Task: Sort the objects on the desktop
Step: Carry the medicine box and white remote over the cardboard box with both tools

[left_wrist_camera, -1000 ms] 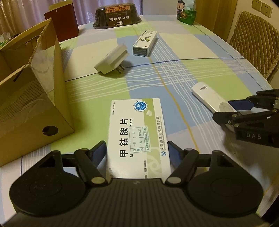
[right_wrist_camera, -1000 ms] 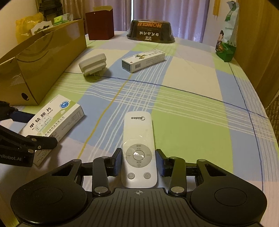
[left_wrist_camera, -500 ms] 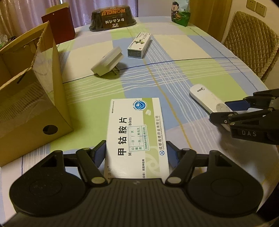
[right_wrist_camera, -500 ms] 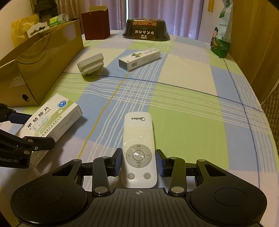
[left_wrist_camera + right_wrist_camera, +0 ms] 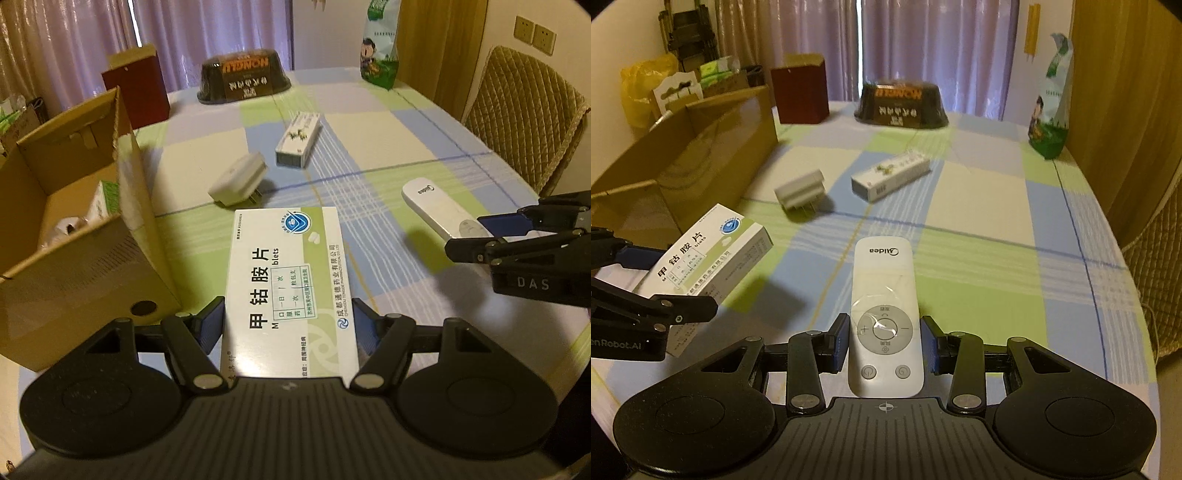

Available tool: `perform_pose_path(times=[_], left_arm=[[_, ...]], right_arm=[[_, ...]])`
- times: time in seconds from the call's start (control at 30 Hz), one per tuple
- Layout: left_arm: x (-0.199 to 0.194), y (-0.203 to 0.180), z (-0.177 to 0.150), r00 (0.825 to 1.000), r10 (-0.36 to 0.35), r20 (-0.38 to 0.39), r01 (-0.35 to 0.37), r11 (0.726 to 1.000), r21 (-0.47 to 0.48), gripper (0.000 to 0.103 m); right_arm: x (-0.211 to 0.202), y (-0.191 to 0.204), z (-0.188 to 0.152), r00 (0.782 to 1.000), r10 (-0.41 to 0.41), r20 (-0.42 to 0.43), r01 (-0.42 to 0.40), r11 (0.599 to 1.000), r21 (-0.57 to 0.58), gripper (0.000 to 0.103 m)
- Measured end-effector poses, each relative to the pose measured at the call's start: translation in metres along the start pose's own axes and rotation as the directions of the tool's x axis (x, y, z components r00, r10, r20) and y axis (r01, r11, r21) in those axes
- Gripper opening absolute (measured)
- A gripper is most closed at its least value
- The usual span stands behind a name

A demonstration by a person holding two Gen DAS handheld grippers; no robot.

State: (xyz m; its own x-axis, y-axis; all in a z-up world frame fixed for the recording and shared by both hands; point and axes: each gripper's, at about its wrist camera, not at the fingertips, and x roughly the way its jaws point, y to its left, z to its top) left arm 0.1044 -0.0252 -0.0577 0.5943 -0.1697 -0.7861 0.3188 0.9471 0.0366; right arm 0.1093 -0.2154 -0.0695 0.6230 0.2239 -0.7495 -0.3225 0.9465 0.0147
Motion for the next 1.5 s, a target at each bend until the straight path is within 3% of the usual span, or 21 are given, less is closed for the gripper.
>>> perform_pose_path(times=[0.73, 1.0, 1.23, 1.5], left_arm=[[-0.076, 0.045, 0.013, 0.991, 0.082, 0.106, -0.075, 0.995, -0.066, 0.067], [-0.097, 0.09, 0.028, 0.978, 0.146, 0.152, -0.129, 0.985, -0.115, 0.067], [-0.102, 0.156, 0.047, 0.962, 0.225, 0.157, -0.199, 0.966, -0.167, 0.067], [-0.067, 0.219, 0.055, 0.964, 0.242, 0.11, -0.214, 0.952, -0.218, 0.067]], right_arm=[[-0.035, 0.063, 0.047, 0.992, 0.102, 0.071, -0.099, 0.994, -0.041, 0.039], [-0.036, 0.104, 0.098, 0.975, 0.178, 0.133, -0.168, 0.982, -0.085, 0.039], [-0.009, 0.16, 0.16, 0.946, 0.286, 0.15, -0.277, 0.957, -0.081, 0.039], [0.06, 0.212, 0.19, 0.947, 0.314, 0.06, -0.309, 0.947, -0.083, 0.039]])
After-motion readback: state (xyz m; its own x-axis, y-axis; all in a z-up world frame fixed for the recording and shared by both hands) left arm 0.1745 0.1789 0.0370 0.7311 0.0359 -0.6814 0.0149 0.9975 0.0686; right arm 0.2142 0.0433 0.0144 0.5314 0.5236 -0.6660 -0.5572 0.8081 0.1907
